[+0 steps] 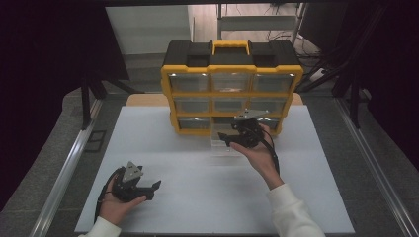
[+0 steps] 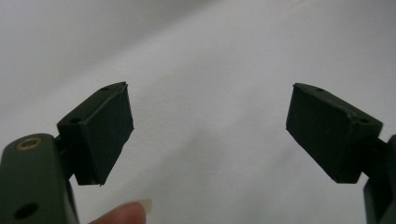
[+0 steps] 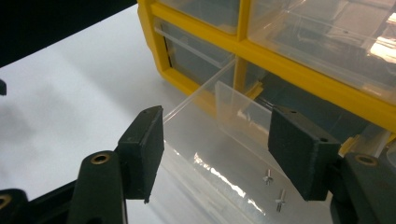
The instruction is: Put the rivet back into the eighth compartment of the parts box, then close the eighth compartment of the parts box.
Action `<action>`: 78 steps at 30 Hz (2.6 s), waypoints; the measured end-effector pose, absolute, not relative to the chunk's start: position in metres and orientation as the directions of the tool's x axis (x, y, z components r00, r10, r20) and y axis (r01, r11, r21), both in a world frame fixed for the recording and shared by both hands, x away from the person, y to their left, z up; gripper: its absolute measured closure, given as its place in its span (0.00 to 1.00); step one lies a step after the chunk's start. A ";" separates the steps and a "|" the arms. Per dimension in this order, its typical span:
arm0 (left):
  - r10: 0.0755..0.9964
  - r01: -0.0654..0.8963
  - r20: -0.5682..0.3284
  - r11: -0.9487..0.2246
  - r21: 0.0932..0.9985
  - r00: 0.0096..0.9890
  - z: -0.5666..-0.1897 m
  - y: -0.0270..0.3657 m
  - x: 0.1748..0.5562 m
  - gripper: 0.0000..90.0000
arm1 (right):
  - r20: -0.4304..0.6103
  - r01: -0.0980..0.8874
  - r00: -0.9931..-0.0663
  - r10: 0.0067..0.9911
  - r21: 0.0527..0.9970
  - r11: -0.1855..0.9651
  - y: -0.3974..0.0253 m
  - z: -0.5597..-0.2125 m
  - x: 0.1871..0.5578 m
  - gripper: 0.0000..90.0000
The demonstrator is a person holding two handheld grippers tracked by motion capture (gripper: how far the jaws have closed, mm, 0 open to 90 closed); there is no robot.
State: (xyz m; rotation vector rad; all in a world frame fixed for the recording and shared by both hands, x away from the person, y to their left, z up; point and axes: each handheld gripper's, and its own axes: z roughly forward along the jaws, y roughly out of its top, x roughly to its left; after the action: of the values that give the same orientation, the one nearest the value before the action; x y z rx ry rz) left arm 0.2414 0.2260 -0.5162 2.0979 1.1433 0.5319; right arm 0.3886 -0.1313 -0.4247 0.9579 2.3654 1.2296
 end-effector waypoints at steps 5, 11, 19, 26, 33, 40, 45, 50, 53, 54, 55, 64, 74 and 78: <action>0.841 0.568 0.027 -0.388 0.726 0.540 -0.518 0.225 0.243 0.17 | 0.028 0.419 -0.733 0.679 0.805 0.420 -0.135 -0.424 0.383 0.38; 0.839 0.569 0.029 -0.394 0.722 0.544 -0.519 0.224 0.244 0.17 | 0.019 0.407 -0.736 0.676 0.811 0.421 -0.147 -0.423 0.370 0.36; 0.843 0.570 0.033 -0.392 0.722 0.537 -0.519 0.228 0.240 0.17 | 0.017 0.410 -0.724 0.689 0.814 0.411 -0.168 -0.430 0.352 0.35; 0.841 0.565 0.037 -0.394 0.725 0.539 -0.517 0.227 0.238 0.17 | 0.038 0.428 -0.732 0.681 0.802 0.416 -0.178 -0.439 0.337 0.35; 0.843 0.567 0.037 -0.392 0.725 0.536 -0.518 0.227 0.237 0.17 | 0.048 0.434 -0.748 0.662 0.790 0.432 -0.180 -0.445 0.332 0.33; 0.843 0.568 0.036 -0.392 0.724 0.536 -0.518 0.227 0.237 0.17 | 0.033 0.427 -0.750 0.660 0.787 0.446 -0.178 -0.446 0.328 0.32; 0.842 0.566 0.040 -0.395 0.723 0.538 -0.518 0.227 0.236 0.17 | 0.024 0.429 -0.744 0.667 0.783 0.450 -0.178 -0.448 0.325 0.32; 0.844 0.564 0.043 -0.394 0.725 0.535 -0.517 0.227 0.236 0.17 | 0.021 0.450 -0.729 0.684 0.768 0.456 -0.175 -0.453 0.321 0.32; 0.846 0.565 0.043 -0.392 0.726 0.532 -0.517 0.227 0.234 0.17 | 0.026 0.464 -0.718 0.695 0.762 0.451 -0.173 -0.454 0.317 0.31; 0.845 0.564 0.046 -0.395 0.725 0.533 -0.517 0.227 0.234 0.17 | 0.024 0.465 -0.716 0.698 0.763 0.450 -0.173 -0.454 0.317 0.30; 0.846 0.564 0.046 -0.394 0.726 0.531 -0.517 0.227 0.234 0.17 | 0.024 0.466 -0.713 0.700 0.763 0.448 -0.173 -0.454 0.316 0.30; 0.846 0.563 0.046 -0.393 0.727 0.530 -0.516 0.227 0.233 0.17 | 0.050 0.496 -0.726 0.685 0.729 0.473 -0.165 -0.458 0.314 0.36; 0.855 0.568 0.052 -0.387 0.727 0.516 -0.516 0.229 0.228 0.17 | 0.045 0.491 -0.750 0.660 0.706 0.511 -0.158 -0.469 0.324 0.81; 0.855 0.567 0.049 -0.384 0.728 0.516 -0.515 0.229 0.229 0.17 | 0.053 0.496 -0.750 0.659 0.704 0.508 -0.157 -0.472 0.328 0.93</action>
State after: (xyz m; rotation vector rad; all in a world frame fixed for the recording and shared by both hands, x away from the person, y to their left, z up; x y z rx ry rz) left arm 0.2292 0.2292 -0.5148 2.0970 1.1546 0.5611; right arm 0.3284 -0.1573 -0.4719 0.9852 2.5287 1.0723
